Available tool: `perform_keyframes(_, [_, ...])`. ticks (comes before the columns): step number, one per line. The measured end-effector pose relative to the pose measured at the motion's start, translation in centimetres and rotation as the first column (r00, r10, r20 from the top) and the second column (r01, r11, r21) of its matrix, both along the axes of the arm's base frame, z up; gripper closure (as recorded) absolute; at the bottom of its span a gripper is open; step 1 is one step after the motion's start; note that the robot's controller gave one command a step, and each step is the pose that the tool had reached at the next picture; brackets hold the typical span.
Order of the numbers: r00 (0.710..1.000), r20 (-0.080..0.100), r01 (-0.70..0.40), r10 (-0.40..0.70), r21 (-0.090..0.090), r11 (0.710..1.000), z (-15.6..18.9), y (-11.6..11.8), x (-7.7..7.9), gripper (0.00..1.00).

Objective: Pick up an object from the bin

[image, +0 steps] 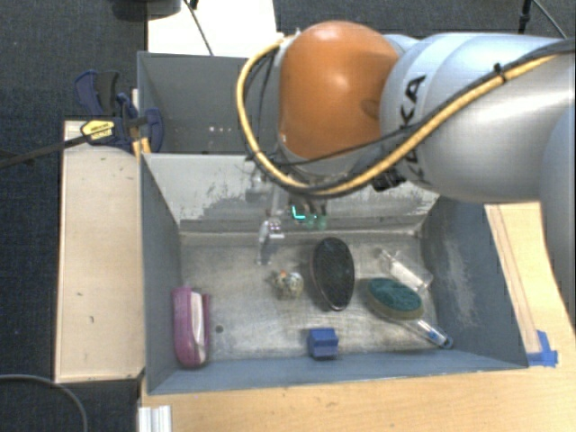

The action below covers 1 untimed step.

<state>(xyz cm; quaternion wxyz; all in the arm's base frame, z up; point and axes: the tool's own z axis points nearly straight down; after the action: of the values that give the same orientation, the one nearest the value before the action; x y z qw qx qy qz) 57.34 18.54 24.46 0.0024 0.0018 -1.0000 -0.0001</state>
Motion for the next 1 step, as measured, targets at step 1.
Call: perform_keyframes(1, [1.000, -0.003, -0.031, 0.031, -0.002, 1.000, -5.15, -10.20, -6.76, 0.00])
